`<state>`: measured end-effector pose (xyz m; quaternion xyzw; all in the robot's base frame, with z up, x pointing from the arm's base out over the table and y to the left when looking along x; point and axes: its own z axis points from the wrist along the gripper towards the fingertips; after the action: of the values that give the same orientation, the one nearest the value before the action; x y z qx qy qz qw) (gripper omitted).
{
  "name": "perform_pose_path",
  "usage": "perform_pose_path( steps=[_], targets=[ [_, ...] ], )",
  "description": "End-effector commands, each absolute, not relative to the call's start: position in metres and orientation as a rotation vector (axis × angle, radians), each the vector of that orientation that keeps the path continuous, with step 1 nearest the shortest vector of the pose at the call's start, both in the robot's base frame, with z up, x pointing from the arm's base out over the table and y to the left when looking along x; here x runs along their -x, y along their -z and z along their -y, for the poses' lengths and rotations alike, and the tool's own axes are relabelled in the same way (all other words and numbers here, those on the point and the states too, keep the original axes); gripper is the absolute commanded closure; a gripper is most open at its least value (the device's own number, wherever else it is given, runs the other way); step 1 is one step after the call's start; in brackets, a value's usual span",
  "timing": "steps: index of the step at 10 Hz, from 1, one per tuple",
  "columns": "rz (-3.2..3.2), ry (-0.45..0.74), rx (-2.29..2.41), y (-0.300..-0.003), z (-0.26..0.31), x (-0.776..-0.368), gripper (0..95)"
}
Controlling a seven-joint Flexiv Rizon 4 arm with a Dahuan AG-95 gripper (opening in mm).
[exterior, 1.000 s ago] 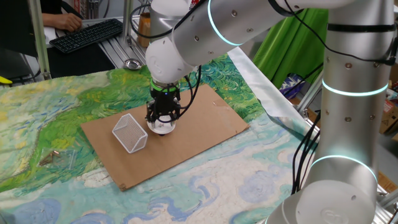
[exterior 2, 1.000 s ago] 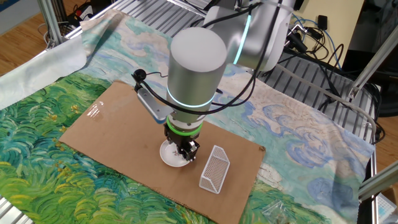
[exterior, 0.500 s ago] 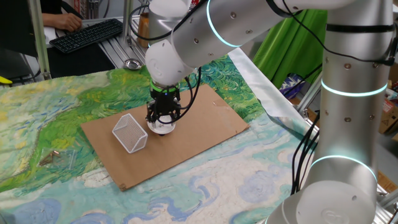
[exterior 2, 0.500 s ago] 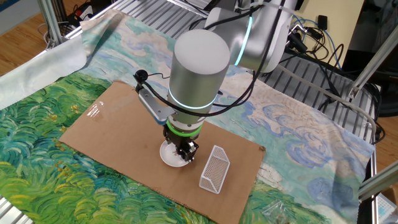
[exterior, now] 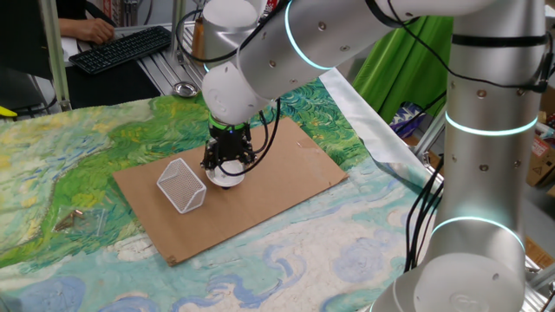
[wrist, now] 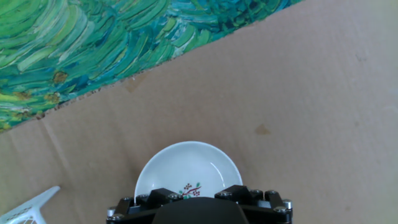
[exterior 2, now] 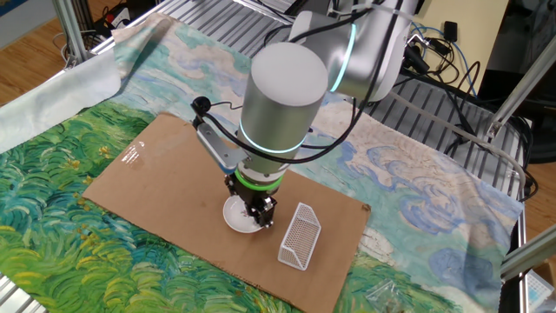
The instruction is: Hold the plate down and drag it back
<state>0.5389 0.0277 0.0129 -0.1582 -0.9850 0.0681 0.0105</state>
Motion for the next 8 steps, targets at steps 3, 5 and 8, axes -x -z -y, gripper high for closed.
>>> perform_pose_path(
  steps=[3, 5, 8],
  targets=[
    [3.068, -0.199, 0.511, -0.0143, -0.0290, -0.5382, 19.0],
    [3.063, -0.188, 0.522, -0.0166, -0.0326, -0.5365, 19.0],
    [3.063, -0.155, 0.529, -0.0156, -0.0341, -0.5381, 19.0]
  ],
)
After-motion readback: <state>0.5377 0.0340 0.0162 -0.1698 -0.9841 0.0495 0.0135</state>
